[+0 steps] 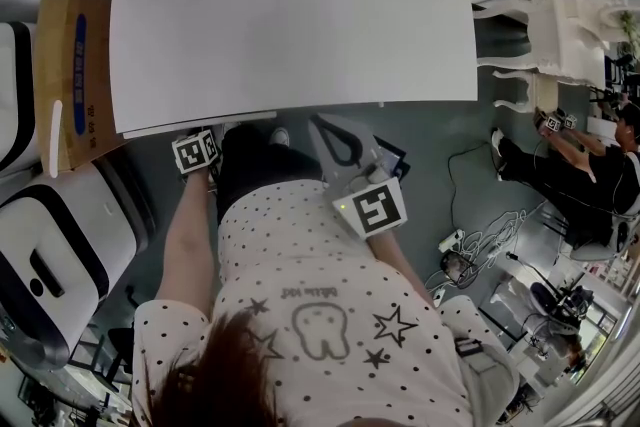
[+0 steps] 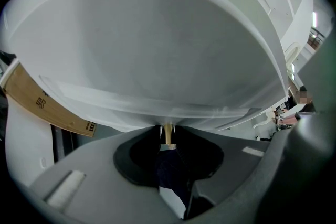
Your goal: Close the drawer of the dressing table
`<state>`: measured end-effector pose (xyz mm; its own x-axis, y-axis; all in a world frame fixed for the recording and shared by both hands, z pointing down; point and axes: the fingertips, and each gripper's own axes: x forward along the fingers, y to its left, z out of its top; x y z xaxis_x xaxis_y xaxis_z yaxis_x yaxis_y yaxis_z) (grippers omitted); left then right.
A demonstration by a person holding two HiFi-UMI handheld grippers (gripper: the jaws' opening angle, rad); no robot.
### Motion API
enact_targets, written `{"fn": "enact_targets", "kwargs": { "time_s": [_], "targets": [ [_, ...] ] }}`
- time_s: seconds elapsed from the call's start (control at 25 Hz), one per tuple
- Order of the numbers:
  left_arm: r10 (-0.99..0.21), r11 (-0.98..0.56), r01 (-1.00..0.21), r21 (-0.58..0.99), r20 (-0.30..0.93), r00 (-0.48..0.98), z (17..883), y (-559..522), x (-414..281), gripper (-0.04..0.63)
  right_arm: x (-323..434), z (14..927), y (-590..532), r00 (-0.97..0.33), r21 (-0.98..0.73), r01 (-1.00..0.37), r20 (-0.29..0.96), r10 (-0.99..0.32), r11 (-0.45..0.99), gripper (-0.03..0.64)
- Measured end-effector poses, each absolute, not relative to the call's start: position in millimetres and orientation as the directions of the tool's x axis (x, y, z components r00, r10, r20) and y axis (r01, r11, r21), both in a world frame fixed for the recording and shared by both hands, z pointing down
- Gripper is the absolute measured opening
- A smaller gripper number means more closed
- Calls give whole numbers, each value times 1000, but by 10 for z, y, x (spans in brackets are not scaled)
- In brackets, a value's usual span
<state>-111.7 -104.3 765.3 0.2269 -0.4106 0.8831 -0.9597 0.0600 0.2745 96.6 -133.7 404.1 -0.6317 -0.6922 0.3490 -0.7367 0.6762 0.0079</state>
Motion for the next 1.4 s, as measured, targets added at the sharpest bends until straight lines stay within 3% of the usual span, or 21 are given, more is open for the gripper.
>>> {"fn": "enact_targets", "kwargs": {
  "time_s": [1.4],
  "targets": [
    [-414,71,-955,286,880,233,7640,-1250,-1117,92,948,4050,-1351,-622,2,-743,364,-693,669,-5]
  ]
}}
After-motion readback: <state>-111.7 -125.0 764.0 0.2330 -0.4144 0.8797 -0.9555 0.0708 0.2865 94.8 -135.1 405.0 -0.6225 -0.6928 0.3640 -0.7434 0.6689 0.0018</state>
